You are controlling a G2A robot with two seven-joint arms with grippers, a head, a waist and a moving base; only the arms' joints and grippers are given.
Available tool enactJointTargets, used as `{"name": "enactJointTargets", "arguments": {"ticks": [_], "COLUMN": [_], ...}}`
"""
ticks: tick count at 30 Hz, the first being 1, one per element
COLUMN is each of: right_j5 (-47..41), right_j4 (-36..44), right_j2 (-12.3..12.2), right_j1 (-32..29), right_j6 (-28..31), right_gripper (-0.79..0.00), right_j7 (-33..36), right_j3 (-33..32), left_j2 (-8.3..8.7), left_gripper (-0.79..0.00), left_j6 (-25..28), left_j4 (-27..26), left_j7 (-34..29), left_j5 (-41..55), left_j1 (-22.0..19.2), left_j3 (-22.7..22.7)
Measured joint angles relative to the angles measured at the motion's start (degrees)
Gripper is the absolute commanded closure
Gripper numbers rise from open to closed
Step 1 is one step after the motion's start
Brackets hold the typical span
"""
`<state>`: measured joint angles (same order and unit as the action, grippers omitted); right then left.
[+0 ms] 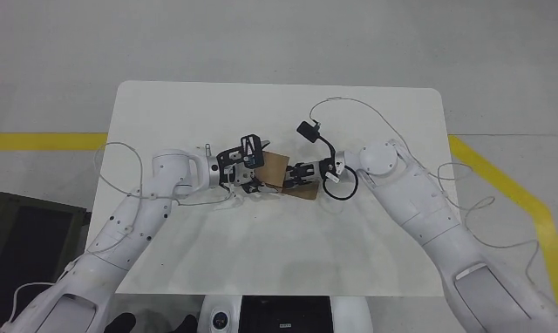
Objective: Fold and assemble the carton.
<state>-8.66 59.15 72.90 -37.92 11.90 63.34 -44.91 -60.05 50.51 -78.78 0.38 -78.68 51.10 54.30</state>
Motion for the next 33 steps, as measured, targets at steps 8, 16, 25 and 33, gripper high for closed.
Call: {"name": "enactJointTargets", "arguments": {"ticks": [8,16,25,33], "right_j5": [-0.59,3.61,12.24,13.89], "right_j4": [-2.87,-2.09,10.54,17.56], "right_j2": [0.18,-2.62,-7.34,-9.21], "right_j1": [0.85,-0.34,-8.98,-15.04], "right_j6": [1.84,-0.05,-9.5,-12.94], "right_gripper": [0.0,0.0,-0.157,-0.172], "right_j7": [1.38,2.56,2.79,1.37], "right_j3": [-0.53,-6.11,-15.03,-19.81], "left_j2": [-0.01,-0.02,-0.02,-0.05], "left_gripper": [-0.785,-0.785,-0.785,-0.785], "left_j6": [0.13,0.11,-0.02,-0.08], "left_j4": [-0.21,-0.44,-1.21,-1.76], "left_j7": [-0.21,-0.16,-0.21,-0.39], "left_j5": [0.01,-0.18,-0.63,-0.83], "left_j1": [0.35,0.66,1.19,1.57], "left_j3": [0.35,0.68,0.87,1.02]}}
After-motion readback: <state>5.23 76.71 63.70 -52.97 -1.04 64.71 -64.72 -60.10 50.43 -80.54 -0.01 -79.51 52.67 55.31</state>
